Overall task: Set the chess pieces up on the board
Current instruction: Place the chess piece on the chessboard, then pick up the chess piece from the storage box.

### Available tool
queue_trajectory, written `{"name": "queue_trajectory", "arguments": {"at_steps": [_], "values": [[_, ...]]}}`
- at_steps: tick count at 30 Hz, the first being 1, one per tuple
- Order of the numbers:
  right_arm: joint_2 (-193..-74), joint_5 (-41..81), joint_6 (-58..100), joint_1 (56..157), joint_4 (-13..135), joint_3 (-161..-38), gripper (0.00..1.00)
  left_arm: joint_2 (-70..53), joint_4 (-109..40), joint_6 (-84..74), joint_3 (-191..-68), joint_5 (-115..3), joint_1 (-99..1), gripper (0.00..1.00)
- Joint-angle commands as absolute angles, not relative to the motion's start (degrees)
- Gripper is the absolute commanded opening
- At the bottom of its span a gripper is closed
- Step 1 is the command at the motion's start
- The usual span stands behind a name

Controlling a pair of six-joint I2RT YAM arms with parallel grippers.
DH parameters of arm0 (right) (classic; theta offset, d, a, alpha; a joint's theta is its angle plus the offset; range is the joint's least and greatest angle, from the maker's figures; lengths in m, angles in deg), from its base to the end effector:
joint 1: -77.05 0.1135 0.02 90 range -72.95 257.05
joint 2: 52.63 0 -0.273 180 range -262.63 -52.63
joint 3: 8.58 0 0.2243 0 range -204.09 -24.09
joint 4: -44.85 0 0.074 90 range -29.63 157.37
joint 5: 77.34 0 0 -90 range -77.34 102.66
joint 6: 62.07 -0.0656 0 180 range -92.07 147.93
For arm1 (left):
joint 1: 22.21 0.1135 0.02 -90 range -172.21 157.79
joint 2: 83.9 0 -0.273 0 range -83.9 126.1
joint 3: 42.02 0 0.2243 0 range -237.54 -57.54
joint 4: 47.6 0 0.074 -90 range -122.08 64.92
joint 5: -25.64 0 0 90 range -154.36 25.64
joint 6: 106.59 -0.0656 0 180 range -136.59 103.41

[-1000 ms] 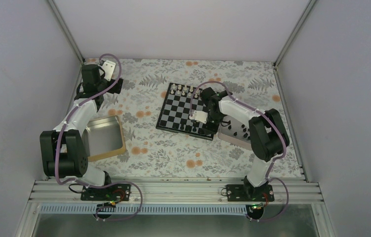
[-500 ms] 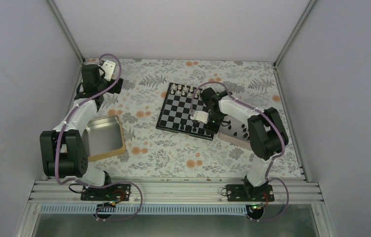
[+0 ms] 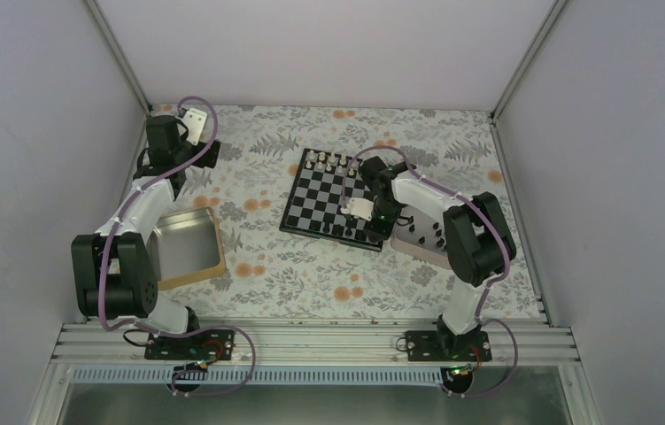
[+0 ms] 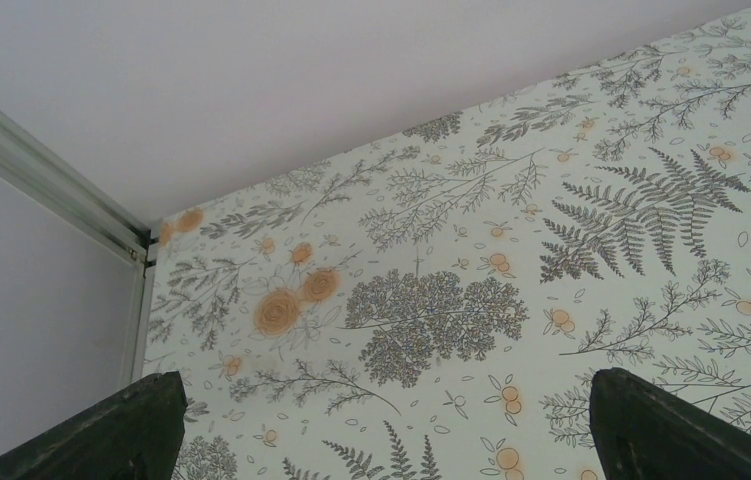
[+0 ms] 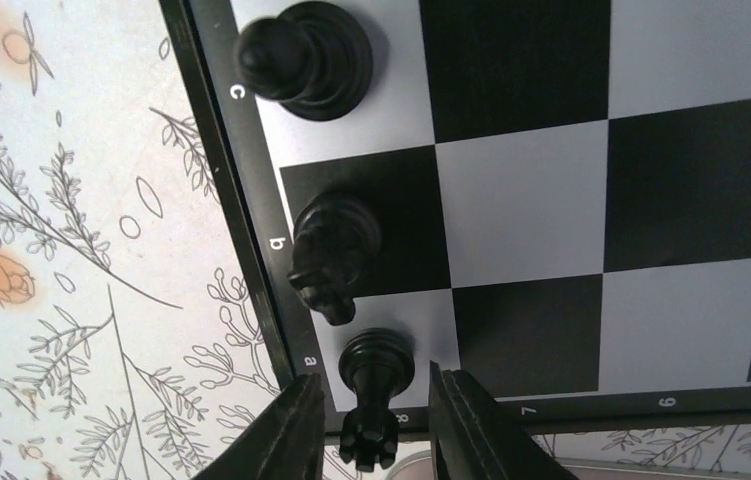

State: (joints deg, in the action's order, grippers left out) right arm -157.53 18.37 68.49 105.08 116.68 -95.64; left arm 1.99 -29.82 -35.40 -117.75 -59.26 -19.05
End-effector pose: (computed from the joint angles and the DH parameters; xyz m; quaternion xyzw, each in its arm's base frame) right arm 0.2657 0.1489 0.1693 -0.5629 0.8250 0.0492 0.0083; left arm 0.3441 0.0132 0.2809 0.1393 0.8450 0.0607 0.5128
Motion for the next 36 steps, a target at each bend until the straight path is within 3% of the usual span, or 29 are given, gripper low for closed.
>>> {"name": "queue_trajectory", "arguments": {"at_steps": [1,8,15,29,36], "values": [[-156.3,18.5,68.6,104.6,116.4,-96.6,0.32,2.0,-30.2,-35.3,-118.6,-59.2,-18.8,1.0],[-148.6,14.8,68.0,100.3,119.2,-99.3,0.37,1.8,-30.0,-35.4,-118.8,-59.3,-18.8,1.0],[-141.5,13.4,71.3,86.3,120.5,-97.7,0.36,1.5,-30.3,-35.4,-118.4,-59.3,-18.8,1.0],[-146.5,12.9,76.3,68.9,109.3,-91.6,0.36,0.9,-30.7,-35.3,-117.7,-59.8,-18.8,1.0],[-149.7,13.2,76.5,67.6,107.7,-91.7,0.36,1.8,-30.9,-35.2,-117.8,-59.7,-18.8,1.0]]}}
